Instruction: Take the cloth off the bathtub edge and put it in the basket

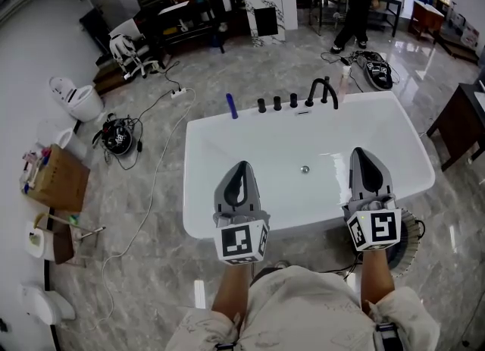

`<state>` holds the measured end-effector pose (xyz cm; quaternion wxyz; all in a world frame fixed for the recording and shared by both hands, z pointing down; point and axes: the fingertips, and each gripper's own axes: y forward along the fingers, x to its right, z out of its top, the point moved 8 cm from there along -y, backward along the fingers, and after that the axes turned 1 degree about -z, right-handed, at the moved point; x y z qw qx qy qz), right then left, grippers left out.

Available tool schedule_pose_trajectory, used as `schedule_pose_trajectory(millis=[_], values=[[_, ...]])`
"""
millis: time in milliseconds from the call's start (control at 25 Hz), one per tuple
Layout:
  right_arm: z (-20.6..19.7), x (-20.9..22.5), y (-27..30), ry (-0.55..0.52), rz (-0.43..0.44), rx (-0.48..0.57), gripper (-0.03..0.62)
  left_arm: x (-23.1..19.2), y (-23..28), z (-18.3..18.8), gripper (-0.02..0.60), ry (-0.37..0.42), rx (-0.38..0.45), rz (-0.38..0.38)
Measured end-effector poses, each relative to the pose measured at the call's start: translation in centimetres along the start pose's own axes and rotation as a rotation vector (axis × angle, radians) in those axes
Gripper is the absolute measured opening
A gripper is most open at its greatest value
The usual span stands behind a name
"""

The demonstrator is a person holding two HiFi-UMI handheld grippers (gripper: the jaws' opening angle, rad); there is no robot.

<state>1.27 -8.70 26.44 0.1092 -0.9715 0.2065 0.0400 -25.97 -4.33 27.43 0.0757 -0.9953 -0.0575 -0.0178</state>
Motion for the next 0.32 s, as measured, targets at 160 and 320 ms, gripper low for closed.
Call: schedule_pose_trajectory(millis=[160, 320], values=[[0.15, -0.34, -0.09, -0.001, -0.002, -0.001, -0.012, -0.1, -0.16, -0.06, 0.003, -0.006, 0.0, -0.006], [0.32, -0.55, -0.34, -0.001, -0.003, -0.005, -0.012, -0.1, -0.31, -0.06, 0.003, -0.016, -0.003, -0.008]])
